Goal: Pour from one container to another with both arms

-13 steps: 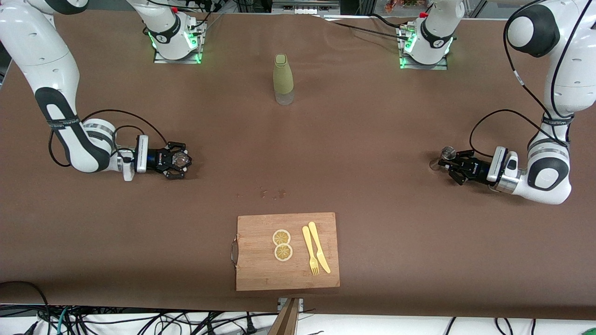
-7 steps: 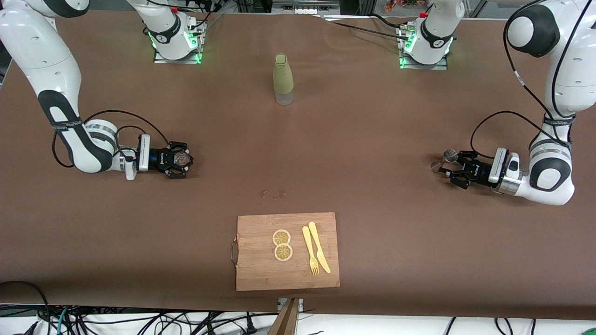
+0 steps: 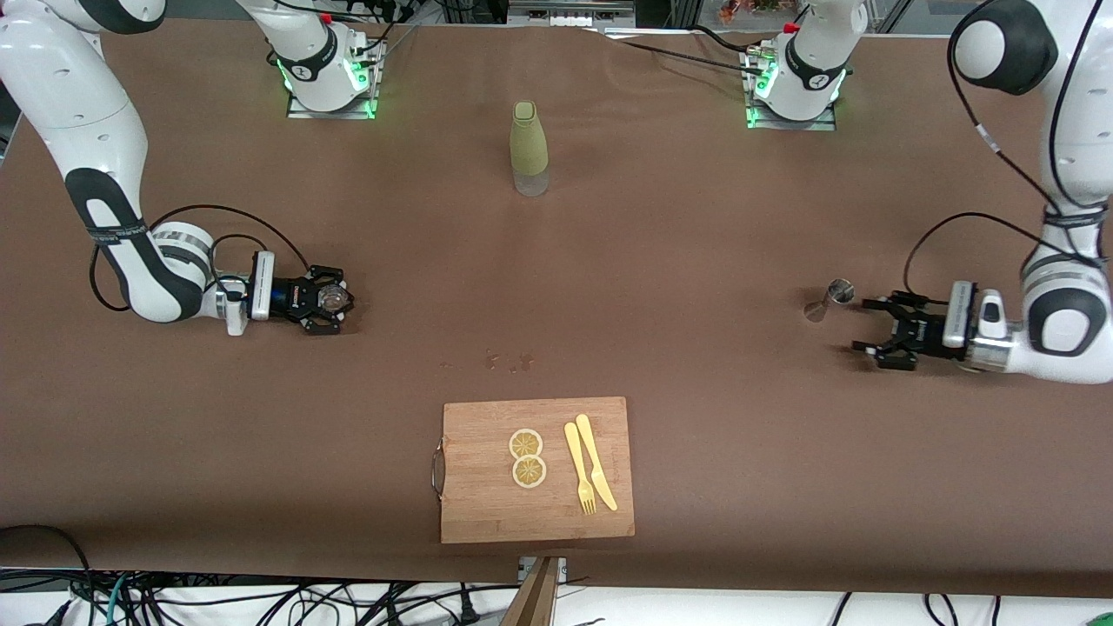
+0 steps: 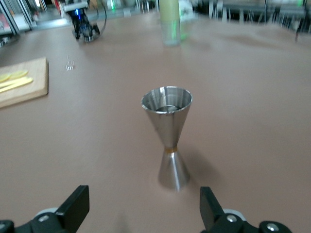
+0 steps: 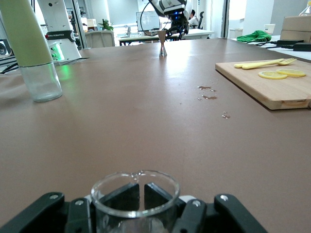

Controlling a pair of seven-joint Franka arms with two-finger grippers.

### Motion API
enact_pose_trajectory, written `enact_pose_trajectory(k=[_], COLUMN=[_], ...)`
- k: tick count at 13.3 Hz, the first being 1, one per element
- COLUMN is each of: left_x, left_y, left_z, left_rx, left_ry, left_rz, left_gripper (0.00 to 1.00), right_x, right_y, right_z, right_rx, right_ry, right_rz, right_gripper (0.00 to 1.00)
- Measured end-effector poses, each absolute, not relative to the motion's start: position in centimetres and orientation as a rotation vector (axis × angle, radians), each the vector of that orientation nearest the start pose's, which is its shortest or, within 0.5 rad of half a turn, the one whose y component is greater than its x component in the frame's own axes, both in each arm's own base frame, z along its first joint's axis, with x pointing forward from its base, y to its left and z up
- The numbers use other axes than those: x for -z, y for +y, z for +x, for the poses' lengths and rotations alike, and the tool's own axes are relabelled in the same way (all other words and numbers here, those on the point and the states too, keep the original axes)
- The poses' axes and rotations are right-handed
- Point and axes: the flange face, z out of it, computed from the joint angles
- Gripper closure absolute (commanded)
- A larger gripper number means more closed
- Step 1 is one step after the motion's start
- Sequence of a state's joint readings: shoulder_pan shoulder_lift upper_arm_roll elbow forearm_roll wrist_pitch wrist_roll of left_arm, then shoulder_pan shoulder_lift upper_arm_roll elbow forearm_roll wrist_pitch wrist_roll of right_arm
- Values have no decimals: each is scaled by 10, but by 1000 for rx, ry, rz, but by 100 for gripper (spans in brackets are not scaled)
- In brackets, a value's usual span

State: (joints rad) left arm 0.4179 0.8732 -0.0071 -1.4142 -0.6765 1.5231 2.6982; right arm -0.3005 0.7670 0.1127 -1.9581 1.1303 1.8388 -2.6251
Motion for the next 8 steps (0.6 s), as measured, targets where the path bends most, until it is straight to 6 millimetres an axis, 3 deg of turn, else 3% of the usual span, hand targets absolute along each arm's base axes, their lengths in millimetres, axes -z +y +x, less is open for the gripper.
enact_pose_trajectory(k=[2, 3, 4, 5, 8], left_x=[-225, -257, -285, -311, -406], left_y=[218, 225, 229, 231, 218], left_z=[631, 633, 633, 630, 617], left_rx=[-765, -731, -691, -641, -442], left_ry=[-2095, -2150, -2183, -2201, -2222], left_rz=[1264, 1315, 1381, 1454, 1690], left_gripper=[0, 0, 0, 0, 0], right_x=[-76, -75, -74, -73, -70], right_y=[-25, -26, -27, -28, -32], right_z=[533, 533, 532, 532, 530], right_rx=[947, 954, 957, 958, 956], right_ry=[-1421, -1409, -1401, -1398, -1392], right_rz=[-1458, -1464, -1466, -1469, -1480], right_gripper=[91, 81, 45, 1, 0])
